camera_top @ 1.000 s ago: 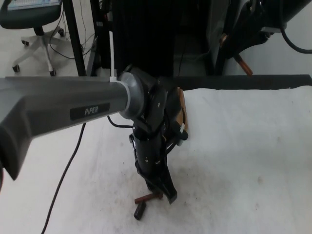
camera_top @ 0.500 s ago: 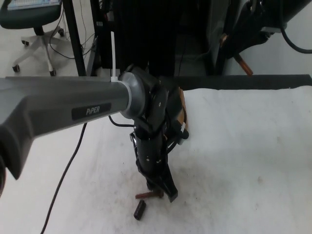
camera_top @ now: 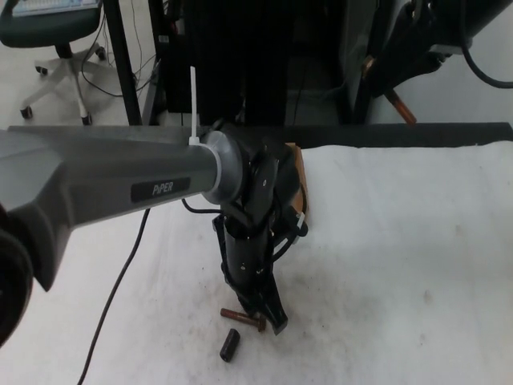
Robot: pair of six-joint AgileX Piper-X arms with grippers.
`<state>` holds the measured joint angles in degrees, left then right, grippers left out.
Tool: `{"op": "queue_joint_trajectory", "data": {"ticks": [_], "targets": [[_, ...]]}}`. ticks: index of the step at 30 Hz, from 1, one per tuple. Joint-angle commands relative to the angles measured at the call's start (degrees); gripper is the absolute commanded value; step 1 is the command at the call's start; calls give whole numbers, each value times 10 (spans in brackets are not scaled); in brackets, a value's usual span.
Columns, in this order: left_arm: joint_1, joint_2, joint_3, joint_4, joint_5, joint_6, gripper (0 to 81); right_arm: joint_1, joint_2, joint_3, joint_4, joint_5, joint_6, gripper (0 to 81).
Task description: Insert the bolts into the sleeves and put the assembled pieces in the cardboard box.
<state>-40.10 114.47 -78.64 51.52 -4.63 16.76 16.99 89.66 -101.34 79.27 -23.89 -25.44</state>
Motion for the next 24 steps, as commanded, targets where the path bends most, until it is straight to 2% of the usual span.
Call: {"op": "queue_joint_trajectory", "data": {"ticks": [1,24], "targets": [[-2,-3,-1,-4,-9,2,313,-2,-6,-1,5,-5,-1,8],[-2,2,4,-6,10,12,313,-2,-6,-1,5,-5,-1,8]]}}
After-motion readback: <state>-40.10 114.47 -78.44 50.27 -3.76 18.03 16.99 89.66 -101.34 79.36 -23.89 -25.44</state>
